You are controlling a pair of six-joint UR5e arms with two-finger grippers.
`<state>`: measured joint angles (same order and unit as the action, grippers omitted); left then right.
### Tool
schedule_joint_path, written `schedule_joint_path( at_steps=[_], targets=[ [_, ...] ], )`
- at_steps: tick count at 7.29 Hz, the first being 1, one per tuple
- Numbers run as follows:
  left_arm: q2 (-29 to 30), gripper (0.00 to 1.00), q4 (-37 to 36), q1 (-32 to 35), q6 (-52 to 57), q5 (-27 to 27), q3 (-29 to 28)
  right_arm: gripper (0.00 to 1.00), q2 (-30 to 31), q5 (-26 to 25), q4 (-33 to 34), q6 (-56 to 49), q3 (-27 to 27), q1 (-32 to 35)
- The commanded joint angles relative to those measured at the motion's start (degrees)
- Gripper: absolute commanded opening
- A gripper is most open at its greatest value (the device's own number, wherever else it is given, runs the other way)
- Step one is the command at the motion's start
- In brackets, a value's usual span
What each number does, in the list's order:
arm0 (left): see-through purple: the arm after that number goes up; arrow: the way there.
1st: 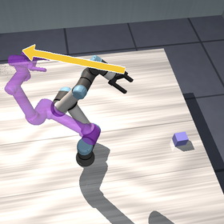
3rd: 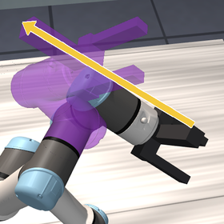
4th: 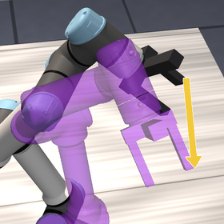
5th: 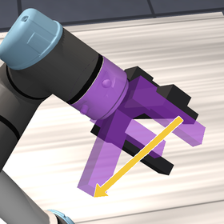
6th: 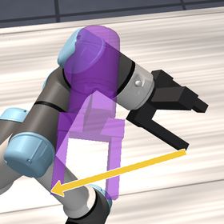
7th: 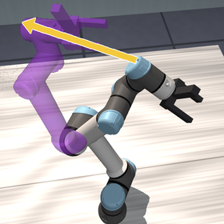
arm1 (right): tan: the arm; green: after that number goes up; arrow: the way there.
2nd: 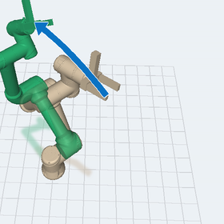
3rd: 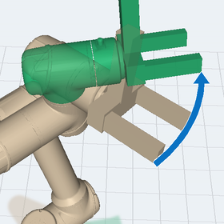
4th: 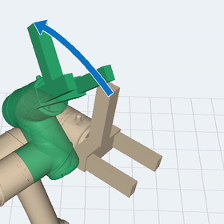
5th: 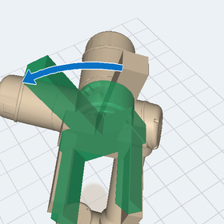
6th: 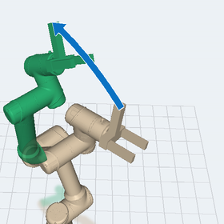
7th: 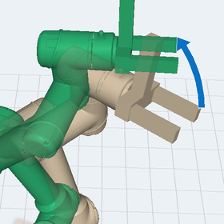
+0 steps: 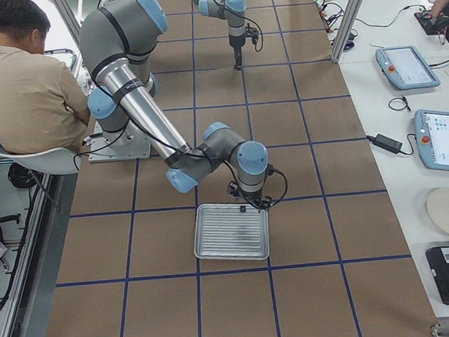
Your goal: Place bearing gear from tray to pile
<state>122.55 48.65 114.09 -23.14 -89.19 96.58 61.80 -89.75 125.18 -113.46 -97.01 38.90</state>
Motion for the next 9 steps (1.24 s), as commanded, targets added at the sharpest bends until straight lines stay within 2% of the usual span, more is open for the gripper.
schedule_joint_path(
  at_steps=[1, 2, 3, 4, 5, 6, 7, 8, 9],
  targets=[
    [-0.12, 0.60, 0.22, 0.43, -0.06, -0.29, 0.36, 0.78, -1.07, 0.28, 2.68, -2.30, -2.56, -0.84],
    [0.58, 0.56, 0.31, 0.43, -0.32, -0.20, 0.45, 0.77, -0.89, 0.28, 2.79, -2.21, -3.35, -0.84],
    [0.50, 0.39, 0.39, 0.43, -0.24, -0.11, 0.45, 0.69, -0.89, 0.28, 3.22, -2.38, -3.71, -0.84],
    [0.50, 0.28, 0.39, 0.34, -0.24, -0.20, 0.45, 0.59, -0.80, 0.28, 3.31, -2.04, -3.89, -0.84],
    [-0.03, 0.14, 0.39, 0.34, -0.15, -0.20, 0.19, 0.41, -0.80, 0.28, 3.31, -1.77, -3.89, -0.84],
    [-1.16, 0.06, 0.92, 0.25, 0.29, -0.20, 0.54, 0.29, -0.80, 0.28, 3.31, -1.68, -3.89, -0.84],
    [-1.78, 0.01, 1.53, 0.16, 0.29, -0.63, 0.37, 0.14, -0.80, 0.45, 3.31, -1.59, -3.80, -0.84],
    [-4.83, 0.01, 5.80, -1.40, 2.73, -0.90, -0.16, 0.02, -0.72, 1.15, 3.31, -1.07, -3.54, -0.84],
    [-8.69, 0.00, 10.80, -5.77, 13.54, -2.81, 0.71, 0.00, -0.37, 1.16, 3.23, 0.59, -3.19, -0.84]
  ],
)
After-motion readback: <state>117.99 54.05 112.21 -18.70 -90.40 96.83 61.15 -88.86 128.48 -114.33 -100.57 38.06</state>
